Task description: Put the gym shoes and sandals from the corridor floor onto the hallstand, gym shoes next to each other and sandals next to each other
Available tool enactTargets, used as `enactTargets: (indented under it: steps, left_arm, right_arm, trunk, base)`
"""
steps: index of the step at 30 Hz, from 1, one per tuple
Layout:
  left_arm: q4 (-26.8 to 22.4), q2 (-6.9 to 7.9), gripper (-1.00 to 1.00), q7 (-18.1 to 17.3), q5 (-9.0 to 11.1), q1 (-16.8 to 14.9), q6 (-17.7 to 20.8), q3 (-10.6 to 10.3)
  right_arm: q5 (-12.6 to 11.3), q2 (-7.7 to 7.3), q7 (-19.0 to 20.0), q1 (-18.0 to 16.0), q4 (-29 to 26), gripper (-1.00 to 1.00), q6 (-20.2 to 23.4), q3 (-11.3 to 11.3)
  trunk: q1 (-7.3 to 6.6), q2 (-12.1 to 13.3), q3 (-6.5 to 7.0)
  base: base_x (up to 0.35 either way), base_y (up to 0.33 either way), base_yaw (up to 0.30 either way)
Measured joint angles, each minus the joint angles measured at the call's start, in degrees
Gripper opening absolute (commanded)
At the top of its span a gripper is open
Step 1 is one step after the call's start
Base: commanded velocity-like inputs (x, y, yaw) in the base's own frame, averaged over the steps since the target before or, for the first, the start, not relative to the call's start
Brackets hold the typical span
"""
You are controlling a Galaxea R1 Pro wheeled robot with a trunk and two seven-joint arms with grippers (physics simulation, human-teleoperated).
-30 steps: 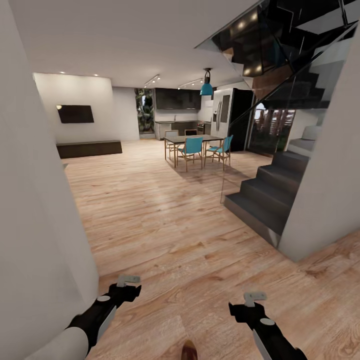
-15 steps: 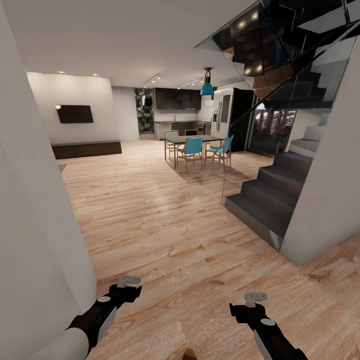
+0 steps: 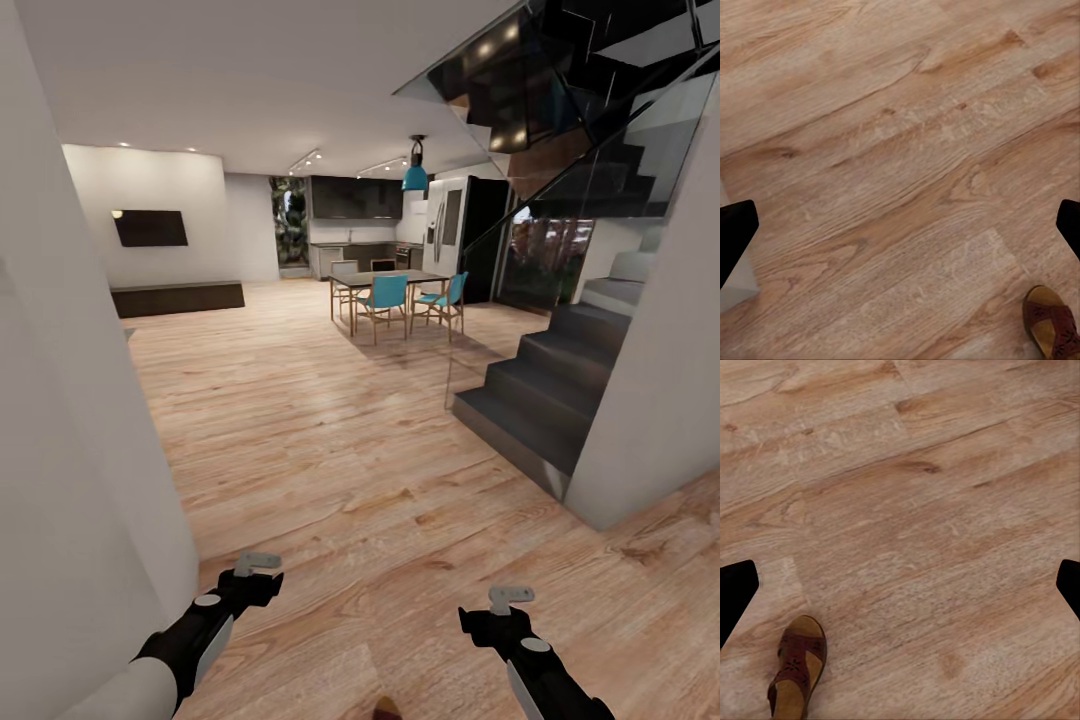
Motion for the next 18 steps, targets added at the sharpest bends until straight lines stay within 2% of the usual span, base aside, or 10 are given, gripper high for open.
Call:
enactTargets:
  steps: [8, 18]
  left_arm:
    - [0.00, 0.00, 1.00, -0.05, -0.01, 0.18, -0.07, 0.00]
    - [0.00, 0.00, 1.00, -0.03, -0.01, 0.18, -0.08, 0.00]
  right_arm:
    - [0.05, 0.00, -0.04, 0.00, 0.26, 1.00, -0.04, 0.00]
    - [0.00, 0.00, -0.05, 0.00, 3.32, 1.00, -0.10, -0.07]
  trunk:
    - [0.00, 0.00, 0.00]
    - [0.00, 0.00, 0.00]
  base:
    - [0.000, 0.028, 0.000]
    - [0.000, 0.004, 0.000]
